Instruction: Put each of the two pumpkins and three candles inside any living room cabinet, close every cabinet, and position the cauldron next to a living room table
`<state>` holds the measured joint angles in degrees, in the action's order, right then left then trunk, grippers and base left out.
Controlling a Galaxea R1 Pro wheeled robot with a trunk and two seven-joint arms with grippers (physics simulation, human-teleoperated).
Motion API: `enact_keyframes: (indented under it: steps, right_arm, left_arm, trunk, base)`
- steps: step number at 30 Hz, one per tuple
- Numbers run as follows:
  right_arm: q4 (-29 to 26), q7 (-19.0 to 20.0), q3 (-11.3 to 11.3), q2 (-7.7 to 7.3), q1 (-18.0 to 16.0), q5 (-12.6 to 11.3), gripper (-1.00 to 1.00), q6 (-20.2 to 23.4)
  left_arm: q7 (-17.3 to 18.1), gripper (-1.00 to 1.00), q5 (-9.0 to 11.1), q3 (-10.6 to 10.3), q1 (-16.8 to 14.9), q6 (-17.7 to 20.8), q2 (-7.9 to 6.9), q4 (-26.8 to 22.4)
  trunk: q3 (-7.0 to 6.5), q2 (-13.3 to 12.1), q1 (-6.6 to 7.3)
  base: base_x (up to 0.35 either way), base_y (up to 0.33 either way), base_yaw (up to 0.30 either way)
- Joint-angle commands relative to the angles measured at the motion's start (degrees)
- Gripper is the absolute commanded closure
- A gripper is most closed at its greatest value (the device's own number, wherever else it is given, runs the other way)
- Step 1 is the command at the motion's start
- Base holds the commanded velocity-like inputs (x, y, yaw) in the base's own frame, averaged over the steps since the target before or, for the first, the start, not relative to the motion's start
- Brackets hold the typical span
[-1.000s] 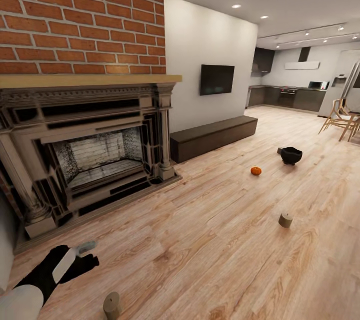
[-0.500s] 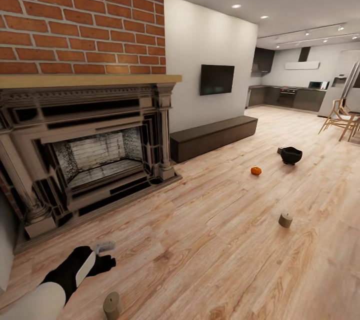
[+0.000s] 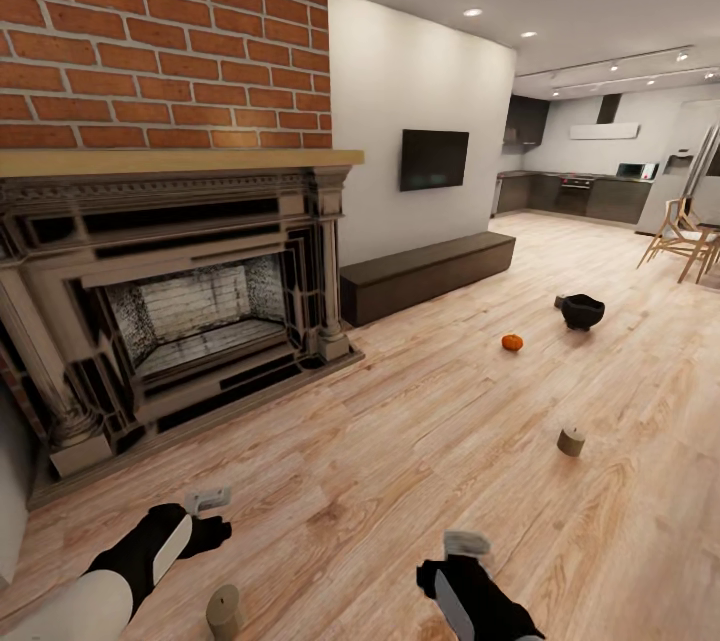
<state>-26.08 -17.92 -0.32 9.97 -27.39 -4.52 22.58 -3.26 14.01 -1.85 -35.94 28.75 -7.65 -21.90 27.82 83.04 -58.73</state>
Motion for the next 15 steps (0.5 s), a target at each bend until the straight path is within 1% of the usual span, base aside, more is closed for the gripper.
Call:
enact_keyframes:
  steps: [1,2,4,7,13,15]
  right_arm:
    - [0.91,-0.39,-0.05,0.02,-1.50,-1.25,-1.00,0.32]
    - [2.26,-0.49,-0.04,0.02,-3.47,-2.16,-1.00,0.43]
    - [3.62,-0.57,-0.02,0.02,-5.54,-3.01,-1.00,0.19]
    - [4.39,-0.63,0.27,0.02,-6.50,-3.31,-1.00,-0.95]
    - [2.40,-0.42,1.43,0.02,-6.91,-1.31,-1.00,-1.02]
    - [1.84,-0.28,1.66,0.02,-6.94,-0.89,-1.00,-1.06]
  left_arm:
    - [-0.34,-1.00,0.59,-0.21,-0.01,0.32,-0.02,-0.11]
    - [-0.34,-1.00,0.59,-0.23,-0.01,0.33,-0.01,-0.10]
    - [-0.37,-1.00,0.58,-0.25,-0.01,0.34,0.01,-0.08]
    - [-0.40,-1.00,0.64,-0.26,-0.01,0.63,0.07,-0.07]
    - [-0.39,-1.00,0.91,-0.21,-0.01,1.23,0.18,0.01]
    - [-0.35,-1.00,0.95,-0.21,-0.01,2.21,0.31,-0.01]
  trunk:
    - [0.08,0.04,0.00]
    - [0.25,0.44,-0.22]
    - [0.61,1.24,-0.66]
    - [1.15,2.44,-1.32]
    - [2.23,4.85,-2.63]
    - [2.59,5.65,-3.07]
  base:
    - [0.000,0.000,0.000]
    - [0.000,0.000,0.000]
    - [0.000,0.000,0.000]
    - [0.000,0.000,0.000]
    - [0.000,0.000,0.000]
    - [0.000,0.000,0.000]
